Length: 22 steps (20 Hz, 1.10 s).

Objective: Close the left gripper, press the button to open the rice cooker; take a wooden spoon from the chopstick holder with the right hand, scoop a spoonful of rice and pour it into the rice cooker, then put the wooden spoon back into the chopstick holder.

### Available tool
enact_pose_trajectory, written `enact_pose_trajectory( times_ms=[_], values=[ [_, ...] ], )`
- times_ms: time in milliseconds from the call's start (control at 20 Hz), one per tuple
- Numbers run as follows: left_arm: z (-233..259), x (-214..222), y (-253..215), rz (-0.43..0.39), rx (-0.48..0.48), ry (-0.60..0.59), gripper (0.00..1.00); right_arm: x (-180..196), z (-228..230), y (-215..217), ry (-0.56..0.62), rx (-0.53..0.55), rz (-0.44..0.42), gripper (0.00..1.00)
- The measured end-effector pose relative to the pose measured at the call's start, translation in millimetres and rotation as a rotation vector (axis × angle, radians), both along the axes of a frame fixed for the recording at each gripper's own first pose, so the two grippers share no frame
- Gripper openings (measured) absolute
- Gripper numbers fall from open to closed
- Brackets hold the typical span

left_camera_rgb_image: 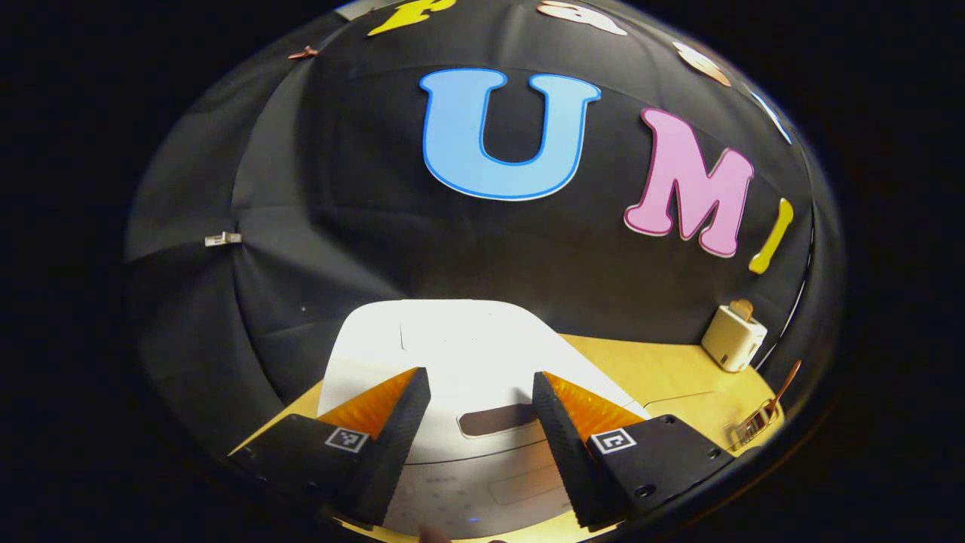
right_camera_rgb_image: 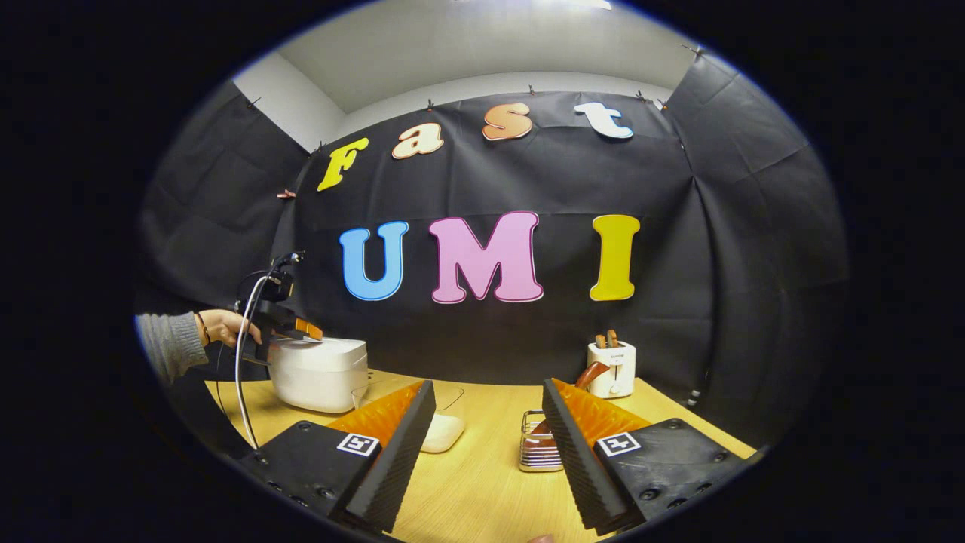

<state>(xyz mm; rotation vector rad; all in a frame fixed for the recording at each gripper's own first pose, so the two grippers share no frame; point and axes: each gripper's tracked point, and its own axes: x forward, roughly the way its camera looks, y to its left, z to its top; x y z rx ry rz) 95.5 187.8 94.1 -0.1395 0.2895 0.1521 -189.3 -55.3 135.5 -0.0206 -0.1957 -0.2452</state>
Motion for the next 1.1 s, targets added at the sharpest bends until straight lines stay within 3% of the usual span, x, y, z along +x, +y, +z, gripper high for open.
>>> enact_pose_trajectory(
  times_ms=[100, 300, 500, 750, 950, 1100],
  values=[
    [1, 0, 1, 0.002, 0.002, 0.003, 0.92, 3, -3, 6, 0.007, 0.000, 0.015, 0.89],
    [10, -1, 2, 0.019, -0.082, -0.010, 0.91, 6, -8, 15, 0.022, -0.010, 0.039, 0.89],
    [33, -10, 3, 0.016, -0.097, -0.107, 0.93, 8, -12, 14, 0.040, -0.019, 0.034, 0.89],
    [88, -64, -17, -0.032, -0.078, -0.329, 0.94, 16, -17, 8, 0.060, -0.021, 0.019, 0.89],
    [96, -113, -38, -0.058, 0.005, -0.433, 0.95, 23, -22, 9, 0.080, -0.028, 0.022, 0.89],
    [88, -146, -49, -0.081, 0.002, -0.472, 0.95, 27, -26, 5, 0.098, -0.039, 0.005, 0.89]
  ],
)
